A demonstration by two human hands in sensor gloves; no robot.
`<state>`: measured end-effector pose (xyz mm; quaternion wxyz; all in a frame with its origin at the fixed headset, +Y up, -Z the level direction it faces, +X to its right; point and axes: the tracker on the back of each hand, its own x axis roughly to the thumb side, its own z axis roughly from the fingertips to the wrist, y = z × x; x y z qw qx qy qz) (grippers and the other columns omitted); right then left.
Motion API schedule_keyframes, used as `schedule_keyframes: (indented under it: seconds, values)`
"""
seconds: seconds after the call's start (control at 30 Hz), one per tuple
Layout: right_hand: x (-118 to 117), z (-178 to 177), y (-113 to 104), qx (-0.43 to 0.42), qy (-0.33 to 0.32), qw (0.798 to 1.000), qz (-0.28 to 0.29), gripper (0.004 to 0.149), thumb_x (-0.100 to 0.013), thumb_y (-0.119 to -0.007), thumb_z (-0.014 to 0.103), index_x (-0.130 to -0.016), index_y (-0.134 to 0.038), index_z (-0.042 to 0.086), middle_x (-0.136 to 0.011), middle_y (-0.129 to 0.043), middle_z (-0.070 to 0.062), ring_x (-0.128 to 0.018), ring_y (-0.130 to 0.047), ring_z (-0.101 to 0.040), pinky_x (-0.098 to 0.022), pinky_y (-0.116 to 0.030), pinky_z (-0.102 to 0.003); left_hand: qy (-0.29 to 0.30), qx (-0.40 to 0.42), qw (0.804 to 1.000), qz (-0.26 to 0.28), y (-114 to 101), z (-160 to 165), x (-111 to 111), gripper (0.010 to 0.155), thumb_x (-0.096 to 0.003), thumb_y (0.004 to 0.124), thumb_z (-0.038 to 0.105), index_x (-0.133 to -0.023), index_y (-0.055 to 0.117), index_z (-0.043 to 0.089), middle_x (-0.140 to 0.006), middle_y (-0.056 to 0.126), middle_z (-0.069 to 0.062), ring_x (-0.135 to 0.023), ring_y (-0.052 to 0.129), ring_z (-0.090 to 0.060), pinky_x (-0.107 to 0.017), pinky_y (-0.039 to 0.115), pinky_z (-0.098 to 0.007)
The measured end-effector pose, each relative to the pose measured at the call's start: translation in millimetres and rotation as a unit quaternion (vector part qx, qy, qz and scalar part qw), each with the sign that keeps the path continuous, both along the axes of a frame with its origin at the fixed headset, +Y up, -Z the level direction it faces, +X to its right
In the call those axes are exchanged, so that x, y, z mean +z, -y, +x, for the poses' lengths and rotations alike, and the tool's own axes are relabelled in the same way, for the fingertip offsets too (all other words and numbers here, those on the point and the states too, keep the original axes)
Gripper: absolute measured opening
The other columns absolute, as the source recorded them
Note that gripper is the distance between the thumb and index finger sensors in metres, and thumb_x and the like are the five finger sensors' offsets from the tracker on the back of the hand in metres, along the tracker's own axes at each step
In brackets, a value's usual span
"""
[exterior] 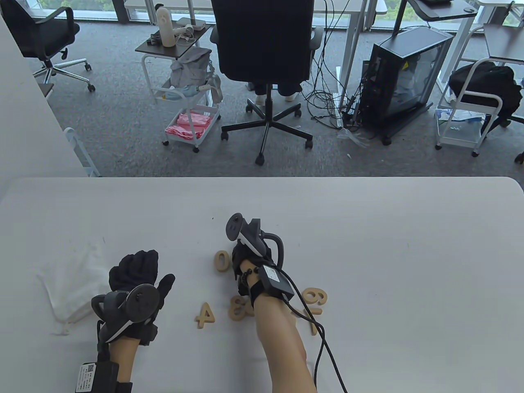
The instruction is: Empty bag and arrange number blocks in order
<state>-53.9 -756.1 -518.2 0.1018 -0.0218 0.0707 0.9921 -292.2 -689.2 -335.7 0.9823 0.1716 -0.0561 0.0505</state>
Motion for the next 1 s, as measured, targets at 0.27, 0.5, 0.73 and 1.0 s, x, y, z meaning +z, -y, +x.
schedule_keyframes:
  seconds: [0.27, 0.5, 0.73, 1.0]
  values:
    - [0, -1, 3, 0.014, -0.014, 1.0, 0.001, 0.044, -0.046, -0.086, 0.028, -0.087, -0.087, 0.014, -0.066, -0.098, -0.011, -0.036, -0.107, -0.019, -0.028, -0.096, -0.032, 0.0, 0.0, 1.0, 0.0, 0, 0, 0, 0.075, -0.0518, 0.067, 0.054, -0.109, 0.06, 0.007, -0.108, 0.065, -0.026, -0.097, 0.069, -0.06, -0.065, 0.054, -0.078]
    - [-1, 0, 3, 0.016, -0.026, 1.0, 0.001, 0.046, -0.046, -0.086, 0.029, -0.09, -0.085, 0.013, -0.066, -0.098, -0.012, -0.037, -0.107, -0.018, -0.029, -0.097, -0.031, -0.002, 0.003, 1.0, -0.005, 0, -1, 0, 0.075, -0.0519, 0.067, 0.054, -0.109, 0.059, 0.006, -0.108, 0.064, -0.027, -0.097, 0.069, -0.059, -0.065, 0.054, -0.078]
    - [1, 6, -5, -0.002, -0.031, 0.999, -0.006, 0.049, -0.049, -0.081, 0.031, -0.093, -0.082, 0.01, -0.071, -0.098, -0.013, -0.042, -0.11, -0.022, -0.031, -0.098, -0.034, -0.003, 0.003, 1.0, -0.004, -1, -1, 0, 0.075, -0.0519, 0.067, 0.054, -0.109, 0.06, 0.006, -0.109, 0.064, -0.026, -0.097, 0.069, -0.059, -0.065, 0.054, -0.078]
    - [42, 31, -62, -0.037, -0.112, 0.991, 0.066, 0.052, -0.051, -0.077, 0.035, -0.097, -0.078, 0.011, -0.089, -0.087, -0.019, -0.065, -0.102, -0.036, -0.048, -0.091, -0.047, -0.003, 0.003, 1.0, -0.002, -1, -2, 2, 0.075, -0.0518, 0.067, 0.054, -0.109, 0.059, 0.006, -0.109, 0.062, -0.027, -0.098, 0.068, -0.06, -0.065, 0.054, -0.078]
